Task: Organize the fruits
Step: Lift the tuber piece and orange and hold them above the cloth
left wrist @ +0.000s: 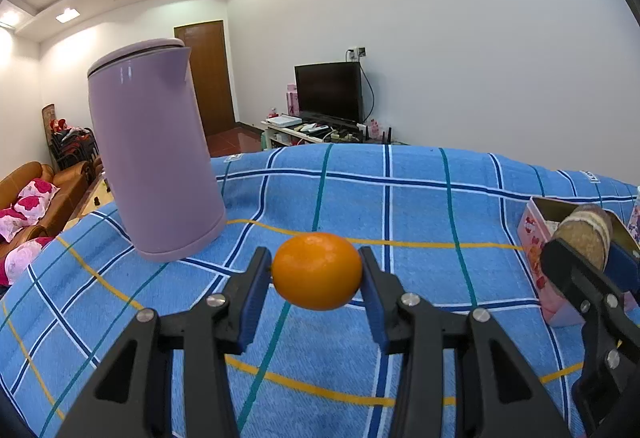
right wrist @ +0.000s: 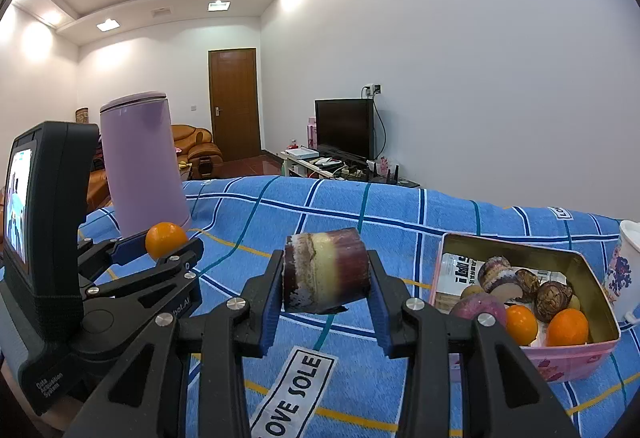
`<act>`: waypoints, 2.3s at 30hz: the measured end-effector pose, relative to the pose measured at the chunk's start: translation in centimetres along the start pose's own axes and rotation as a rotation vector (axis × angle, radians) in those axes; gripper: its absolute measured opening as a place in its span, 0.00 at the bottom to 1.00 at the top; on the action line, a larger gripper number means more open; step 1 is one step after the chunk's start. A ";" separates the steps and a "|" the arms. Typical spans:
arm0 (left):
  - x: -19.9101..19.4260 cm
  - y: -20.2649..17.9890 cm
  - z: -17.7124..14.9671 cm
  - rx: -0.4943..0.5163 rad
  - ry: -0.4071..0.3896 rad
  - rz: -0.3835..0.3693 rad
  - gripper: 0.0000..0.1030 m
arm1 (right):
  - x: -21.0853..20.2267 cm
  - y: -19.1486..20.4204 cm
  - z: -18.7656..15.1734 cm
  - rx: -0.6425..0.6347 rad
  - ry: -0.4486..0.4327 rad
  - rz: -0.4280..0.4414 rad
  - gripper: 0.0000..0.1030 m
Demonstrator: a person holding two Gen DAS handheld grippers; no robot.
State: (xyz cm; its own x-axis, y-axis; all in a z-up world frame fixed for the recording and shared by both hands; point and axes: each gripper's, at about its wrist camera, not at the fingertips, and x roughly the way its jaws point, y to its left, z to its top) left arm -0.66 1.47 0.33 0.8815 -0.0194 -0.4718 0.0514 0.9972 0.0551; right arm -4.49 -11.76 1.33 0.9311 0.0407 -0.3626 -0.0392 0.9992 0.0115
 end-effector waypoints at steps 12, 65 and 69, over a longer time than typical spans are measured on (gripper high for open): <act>-0.5 -0.4 -0.2 0.009 -0.003 -0.003 0.44 | -0.1 0.1 -0.1 0.004 0.002 0.002 0.39; -2.5 -4.4 -1.0 0.087 0.001 -0.067 0.44 | -3.1 -2.9 -1.0 -0.012 0.002 -0.052 0.39; -2.9 -5.1 -1.1 0.098 0.000 -0.081 0.44 | -3.6 -3.3 -1.2 -0.019 0.000 -0.061 0.39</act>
State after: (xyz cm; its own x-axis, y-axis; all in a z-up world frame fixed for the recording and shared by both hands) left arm -3.94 -3.53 0.46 0.8727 -0.0993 -0.4781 0.1679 0.9804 0.1028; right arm -8.09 -15.18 1.50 0.9319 -0.0199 -0.3623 0.0105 0.9996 -0.0281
